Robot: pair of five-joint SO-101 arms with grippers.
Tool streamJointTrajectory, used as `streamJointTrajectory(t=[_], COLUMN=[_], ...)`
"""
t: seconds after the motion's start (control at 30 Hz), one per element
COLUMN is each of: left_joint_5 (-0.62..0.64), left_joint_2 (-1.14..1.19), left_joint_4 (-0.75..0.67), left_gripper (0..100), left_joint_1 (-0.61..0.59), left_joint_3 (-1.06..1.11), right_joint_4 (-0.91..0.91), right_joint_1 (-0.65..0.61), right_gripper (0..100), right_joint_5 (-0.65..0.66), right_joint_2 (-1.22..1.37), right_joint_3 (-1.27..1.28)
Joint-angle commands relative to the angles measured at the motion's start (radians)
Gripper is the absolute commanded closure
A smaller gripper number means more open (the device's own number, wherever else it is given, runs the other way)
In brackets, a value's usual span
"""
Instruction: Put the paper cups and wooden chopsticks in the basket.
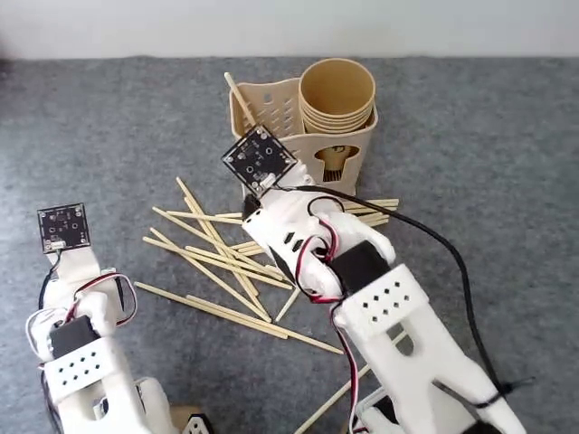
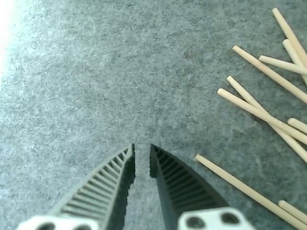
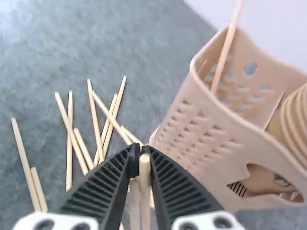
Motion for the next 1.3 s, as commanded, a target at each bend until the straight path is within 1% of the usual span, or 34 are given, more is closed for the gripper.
streamJointTrajectory(t=[0.0,0.23,0.37,0.53,0.6,0.7,0.77,0.8,0.87,1.0,1.27], left_joint_5=[0.002,0.002,0.002,0.002,0.002,0.002,0.002,0.002,0.002,0.002,0.002], left_joint_2=[-0.025,-0.025,-0.025,-0.025,-0.025,-0.025,-0.025,-0.025,-0.025,-0.025,-0.025], left_joint_4=[-0.018,-0.018,-0.018,-0.018,-0.018,-0.021,-0.021,-0.021,-0.021,-0.021,-0.021], left_gripper=[94,94,94,94,94,94,94,94,94,94,94], left_joint_1=[0.008,0.008,0.008,0.008,0.006,0.005,0.005,0.006,0.006,0.006,0.008], left_joint_3=[-0.008,-0.008,-0.008,-0.007,-0.005,0.001,0.001,0.001,0.001,0.001,0.001], right_joint_4=[-0.073,-0.099,-0.096,-0.084,-0.051,0.012,0.076,0.105,0.14,0.145,0.154], right_joint_1=[-0.007,-0.007,-0.013,-0.022,-0.024,-0.024,-0.024,-0.024,-0.024,-0.024,-0.084], right_gripper=[99.1,99.1,99.1,98.7,95.4,85.8,81.0,80.3,81.3,82.0,82.1], right_joint_5=[-0.014,-0.017,-0.064,-0.063,-0.066,-0.071,-0.071,-0.071,-0.071,-0.069,-0.071], right_joint_2=[-0.064,-0.073,-0.071,0.002,0.031,0.076,0.117,0.143,0.205,0.355,0.616], right_joint_3=[-0.011,-0.003,0.038,0.054,0.052,0.054,0.054,0.054,0.054,0.048,-0.095])
